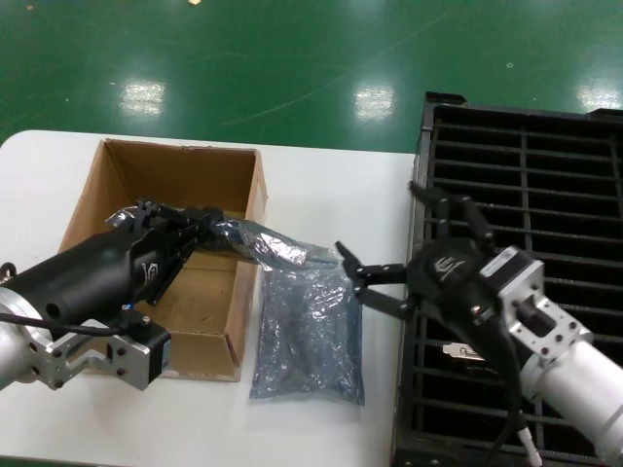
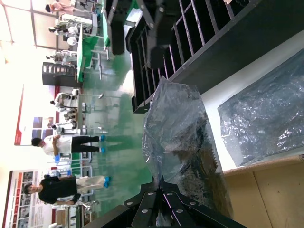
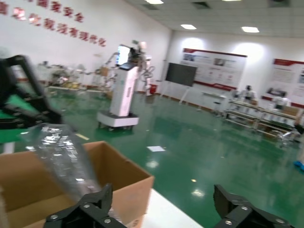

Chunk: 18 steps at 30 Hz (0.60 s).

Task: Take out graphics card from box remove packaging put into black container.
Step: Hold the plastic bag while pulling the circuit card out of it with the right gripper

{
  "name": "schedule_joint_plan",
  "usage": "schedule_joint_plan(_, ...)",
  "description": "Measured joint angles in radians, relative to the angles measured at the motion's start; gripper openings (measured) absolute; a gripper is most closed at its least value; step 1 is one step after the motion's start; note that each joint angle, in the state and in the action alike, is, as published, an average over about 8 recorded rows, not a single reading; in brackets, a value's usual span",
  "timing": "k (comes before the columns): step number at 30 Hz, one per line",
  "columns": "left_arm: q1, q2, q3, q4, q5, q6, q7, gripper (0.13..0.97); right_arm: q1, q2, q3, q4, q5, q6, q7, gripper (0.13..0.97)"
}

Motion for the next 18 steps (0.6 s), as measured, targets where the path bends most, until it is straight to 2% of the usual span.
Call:
schedule_joint_plan(6, 0.000, 0.000, 0.000, 0.000, 0.000, 0.000, 0.000, 0.140, 0.002, -0.006, -0.023, 0.013, -0.055, -0.048, 0.006, 0.690)
schedule_joint_plan(14, 0.000, 0.000, 0.000, 0.000, 0.000, 0.000, 0.000, 0.140, -0.020, -0.005, -0.018, 0.027, -0.096, -0.075, -0.003, 0.474)
schedule_joint_plan(18, 0.000, 0.000, 0.000, 0.000, 0.000, 0.000, 0.000, 0.140, -0.029, -0.005, -0.009, 0.032, -0.110, -0.081, -0.009, 0.474)
